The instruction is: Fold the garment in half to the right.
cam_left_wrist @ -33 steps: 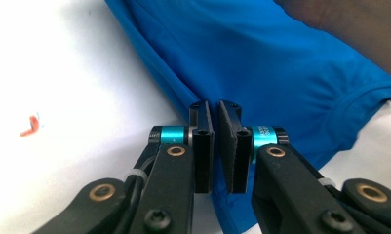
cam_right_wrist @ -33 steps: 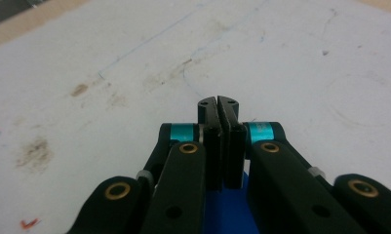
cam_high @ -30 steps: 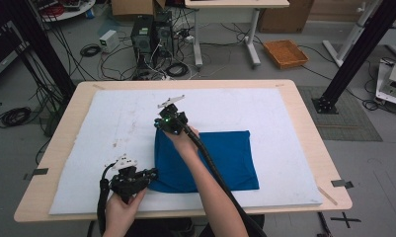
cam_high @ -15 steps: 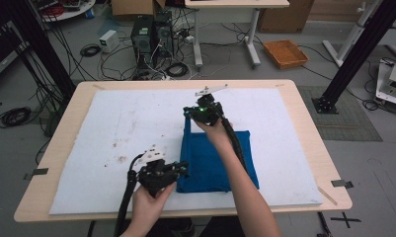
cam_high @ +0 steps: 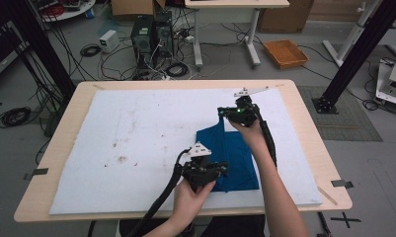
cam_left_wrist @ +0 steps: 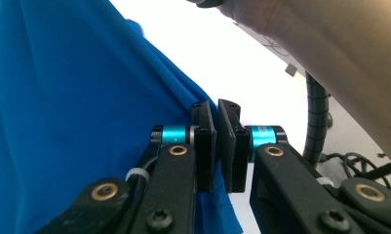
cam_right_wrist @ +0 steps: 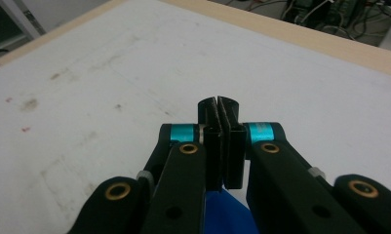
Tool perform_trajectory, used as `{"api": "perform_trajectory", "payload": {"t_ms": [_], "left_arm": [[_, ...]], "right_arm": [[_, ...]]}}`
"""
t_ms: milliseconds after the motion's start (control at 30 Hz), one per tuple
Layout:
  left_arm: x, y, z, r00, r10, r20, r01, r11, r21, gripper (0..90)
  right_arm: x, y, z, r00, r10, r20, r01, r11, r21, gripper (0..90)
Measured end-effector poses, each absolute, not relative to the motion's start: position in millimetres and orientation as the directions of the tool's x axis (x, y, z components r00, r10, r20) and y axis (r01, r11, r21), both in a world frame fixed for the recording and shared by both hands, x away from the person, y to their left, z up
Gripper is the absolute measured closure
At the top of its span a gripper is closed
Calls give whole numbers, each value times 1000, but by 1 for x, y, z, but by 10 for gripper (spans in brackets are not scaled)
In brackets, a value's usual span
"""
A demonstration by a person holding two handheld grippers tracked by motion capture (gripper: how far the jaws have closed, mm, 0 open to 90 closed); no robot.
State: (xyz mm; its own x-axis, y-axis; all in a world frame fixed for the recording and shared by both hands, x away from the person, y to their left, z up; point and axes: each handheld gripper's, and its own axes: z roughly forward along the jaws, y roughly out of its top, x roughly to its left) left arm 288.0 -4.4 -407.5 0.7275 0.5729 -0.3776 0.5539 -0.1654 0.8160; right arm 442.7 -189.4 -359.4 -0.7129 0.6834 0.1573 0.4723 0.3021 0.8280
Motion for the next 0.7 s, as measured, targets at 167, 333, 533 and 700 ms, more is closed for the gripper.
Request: {"api": "perform_trajectory", "payload": {"t_ms": [167, 333, 533, 700], "left_arm": [[291, -29, -414, 734, 561, -384, 559, -177, 810, 851], [298, -48, -422, 729, 559, -396, 577, -189, 795, 851], [304, -67, -429, 727, 566, -389, 579, -199, 791, 850], [306, -76, -433, 731, 561, -390, 580, -209, 787, 844]], "right_arm": [[443, -214, -368, -686, 713, 144, 493, 310, 813, 894], [445, -229, -379, -659, 743, 116, 513, 332, 791, 894], [447, -234, -383, -627, 776, 61, 523, 362, 772, 894], [448, -235, -387, -607, 795, 8, 538, 403, 741, 894]]}}
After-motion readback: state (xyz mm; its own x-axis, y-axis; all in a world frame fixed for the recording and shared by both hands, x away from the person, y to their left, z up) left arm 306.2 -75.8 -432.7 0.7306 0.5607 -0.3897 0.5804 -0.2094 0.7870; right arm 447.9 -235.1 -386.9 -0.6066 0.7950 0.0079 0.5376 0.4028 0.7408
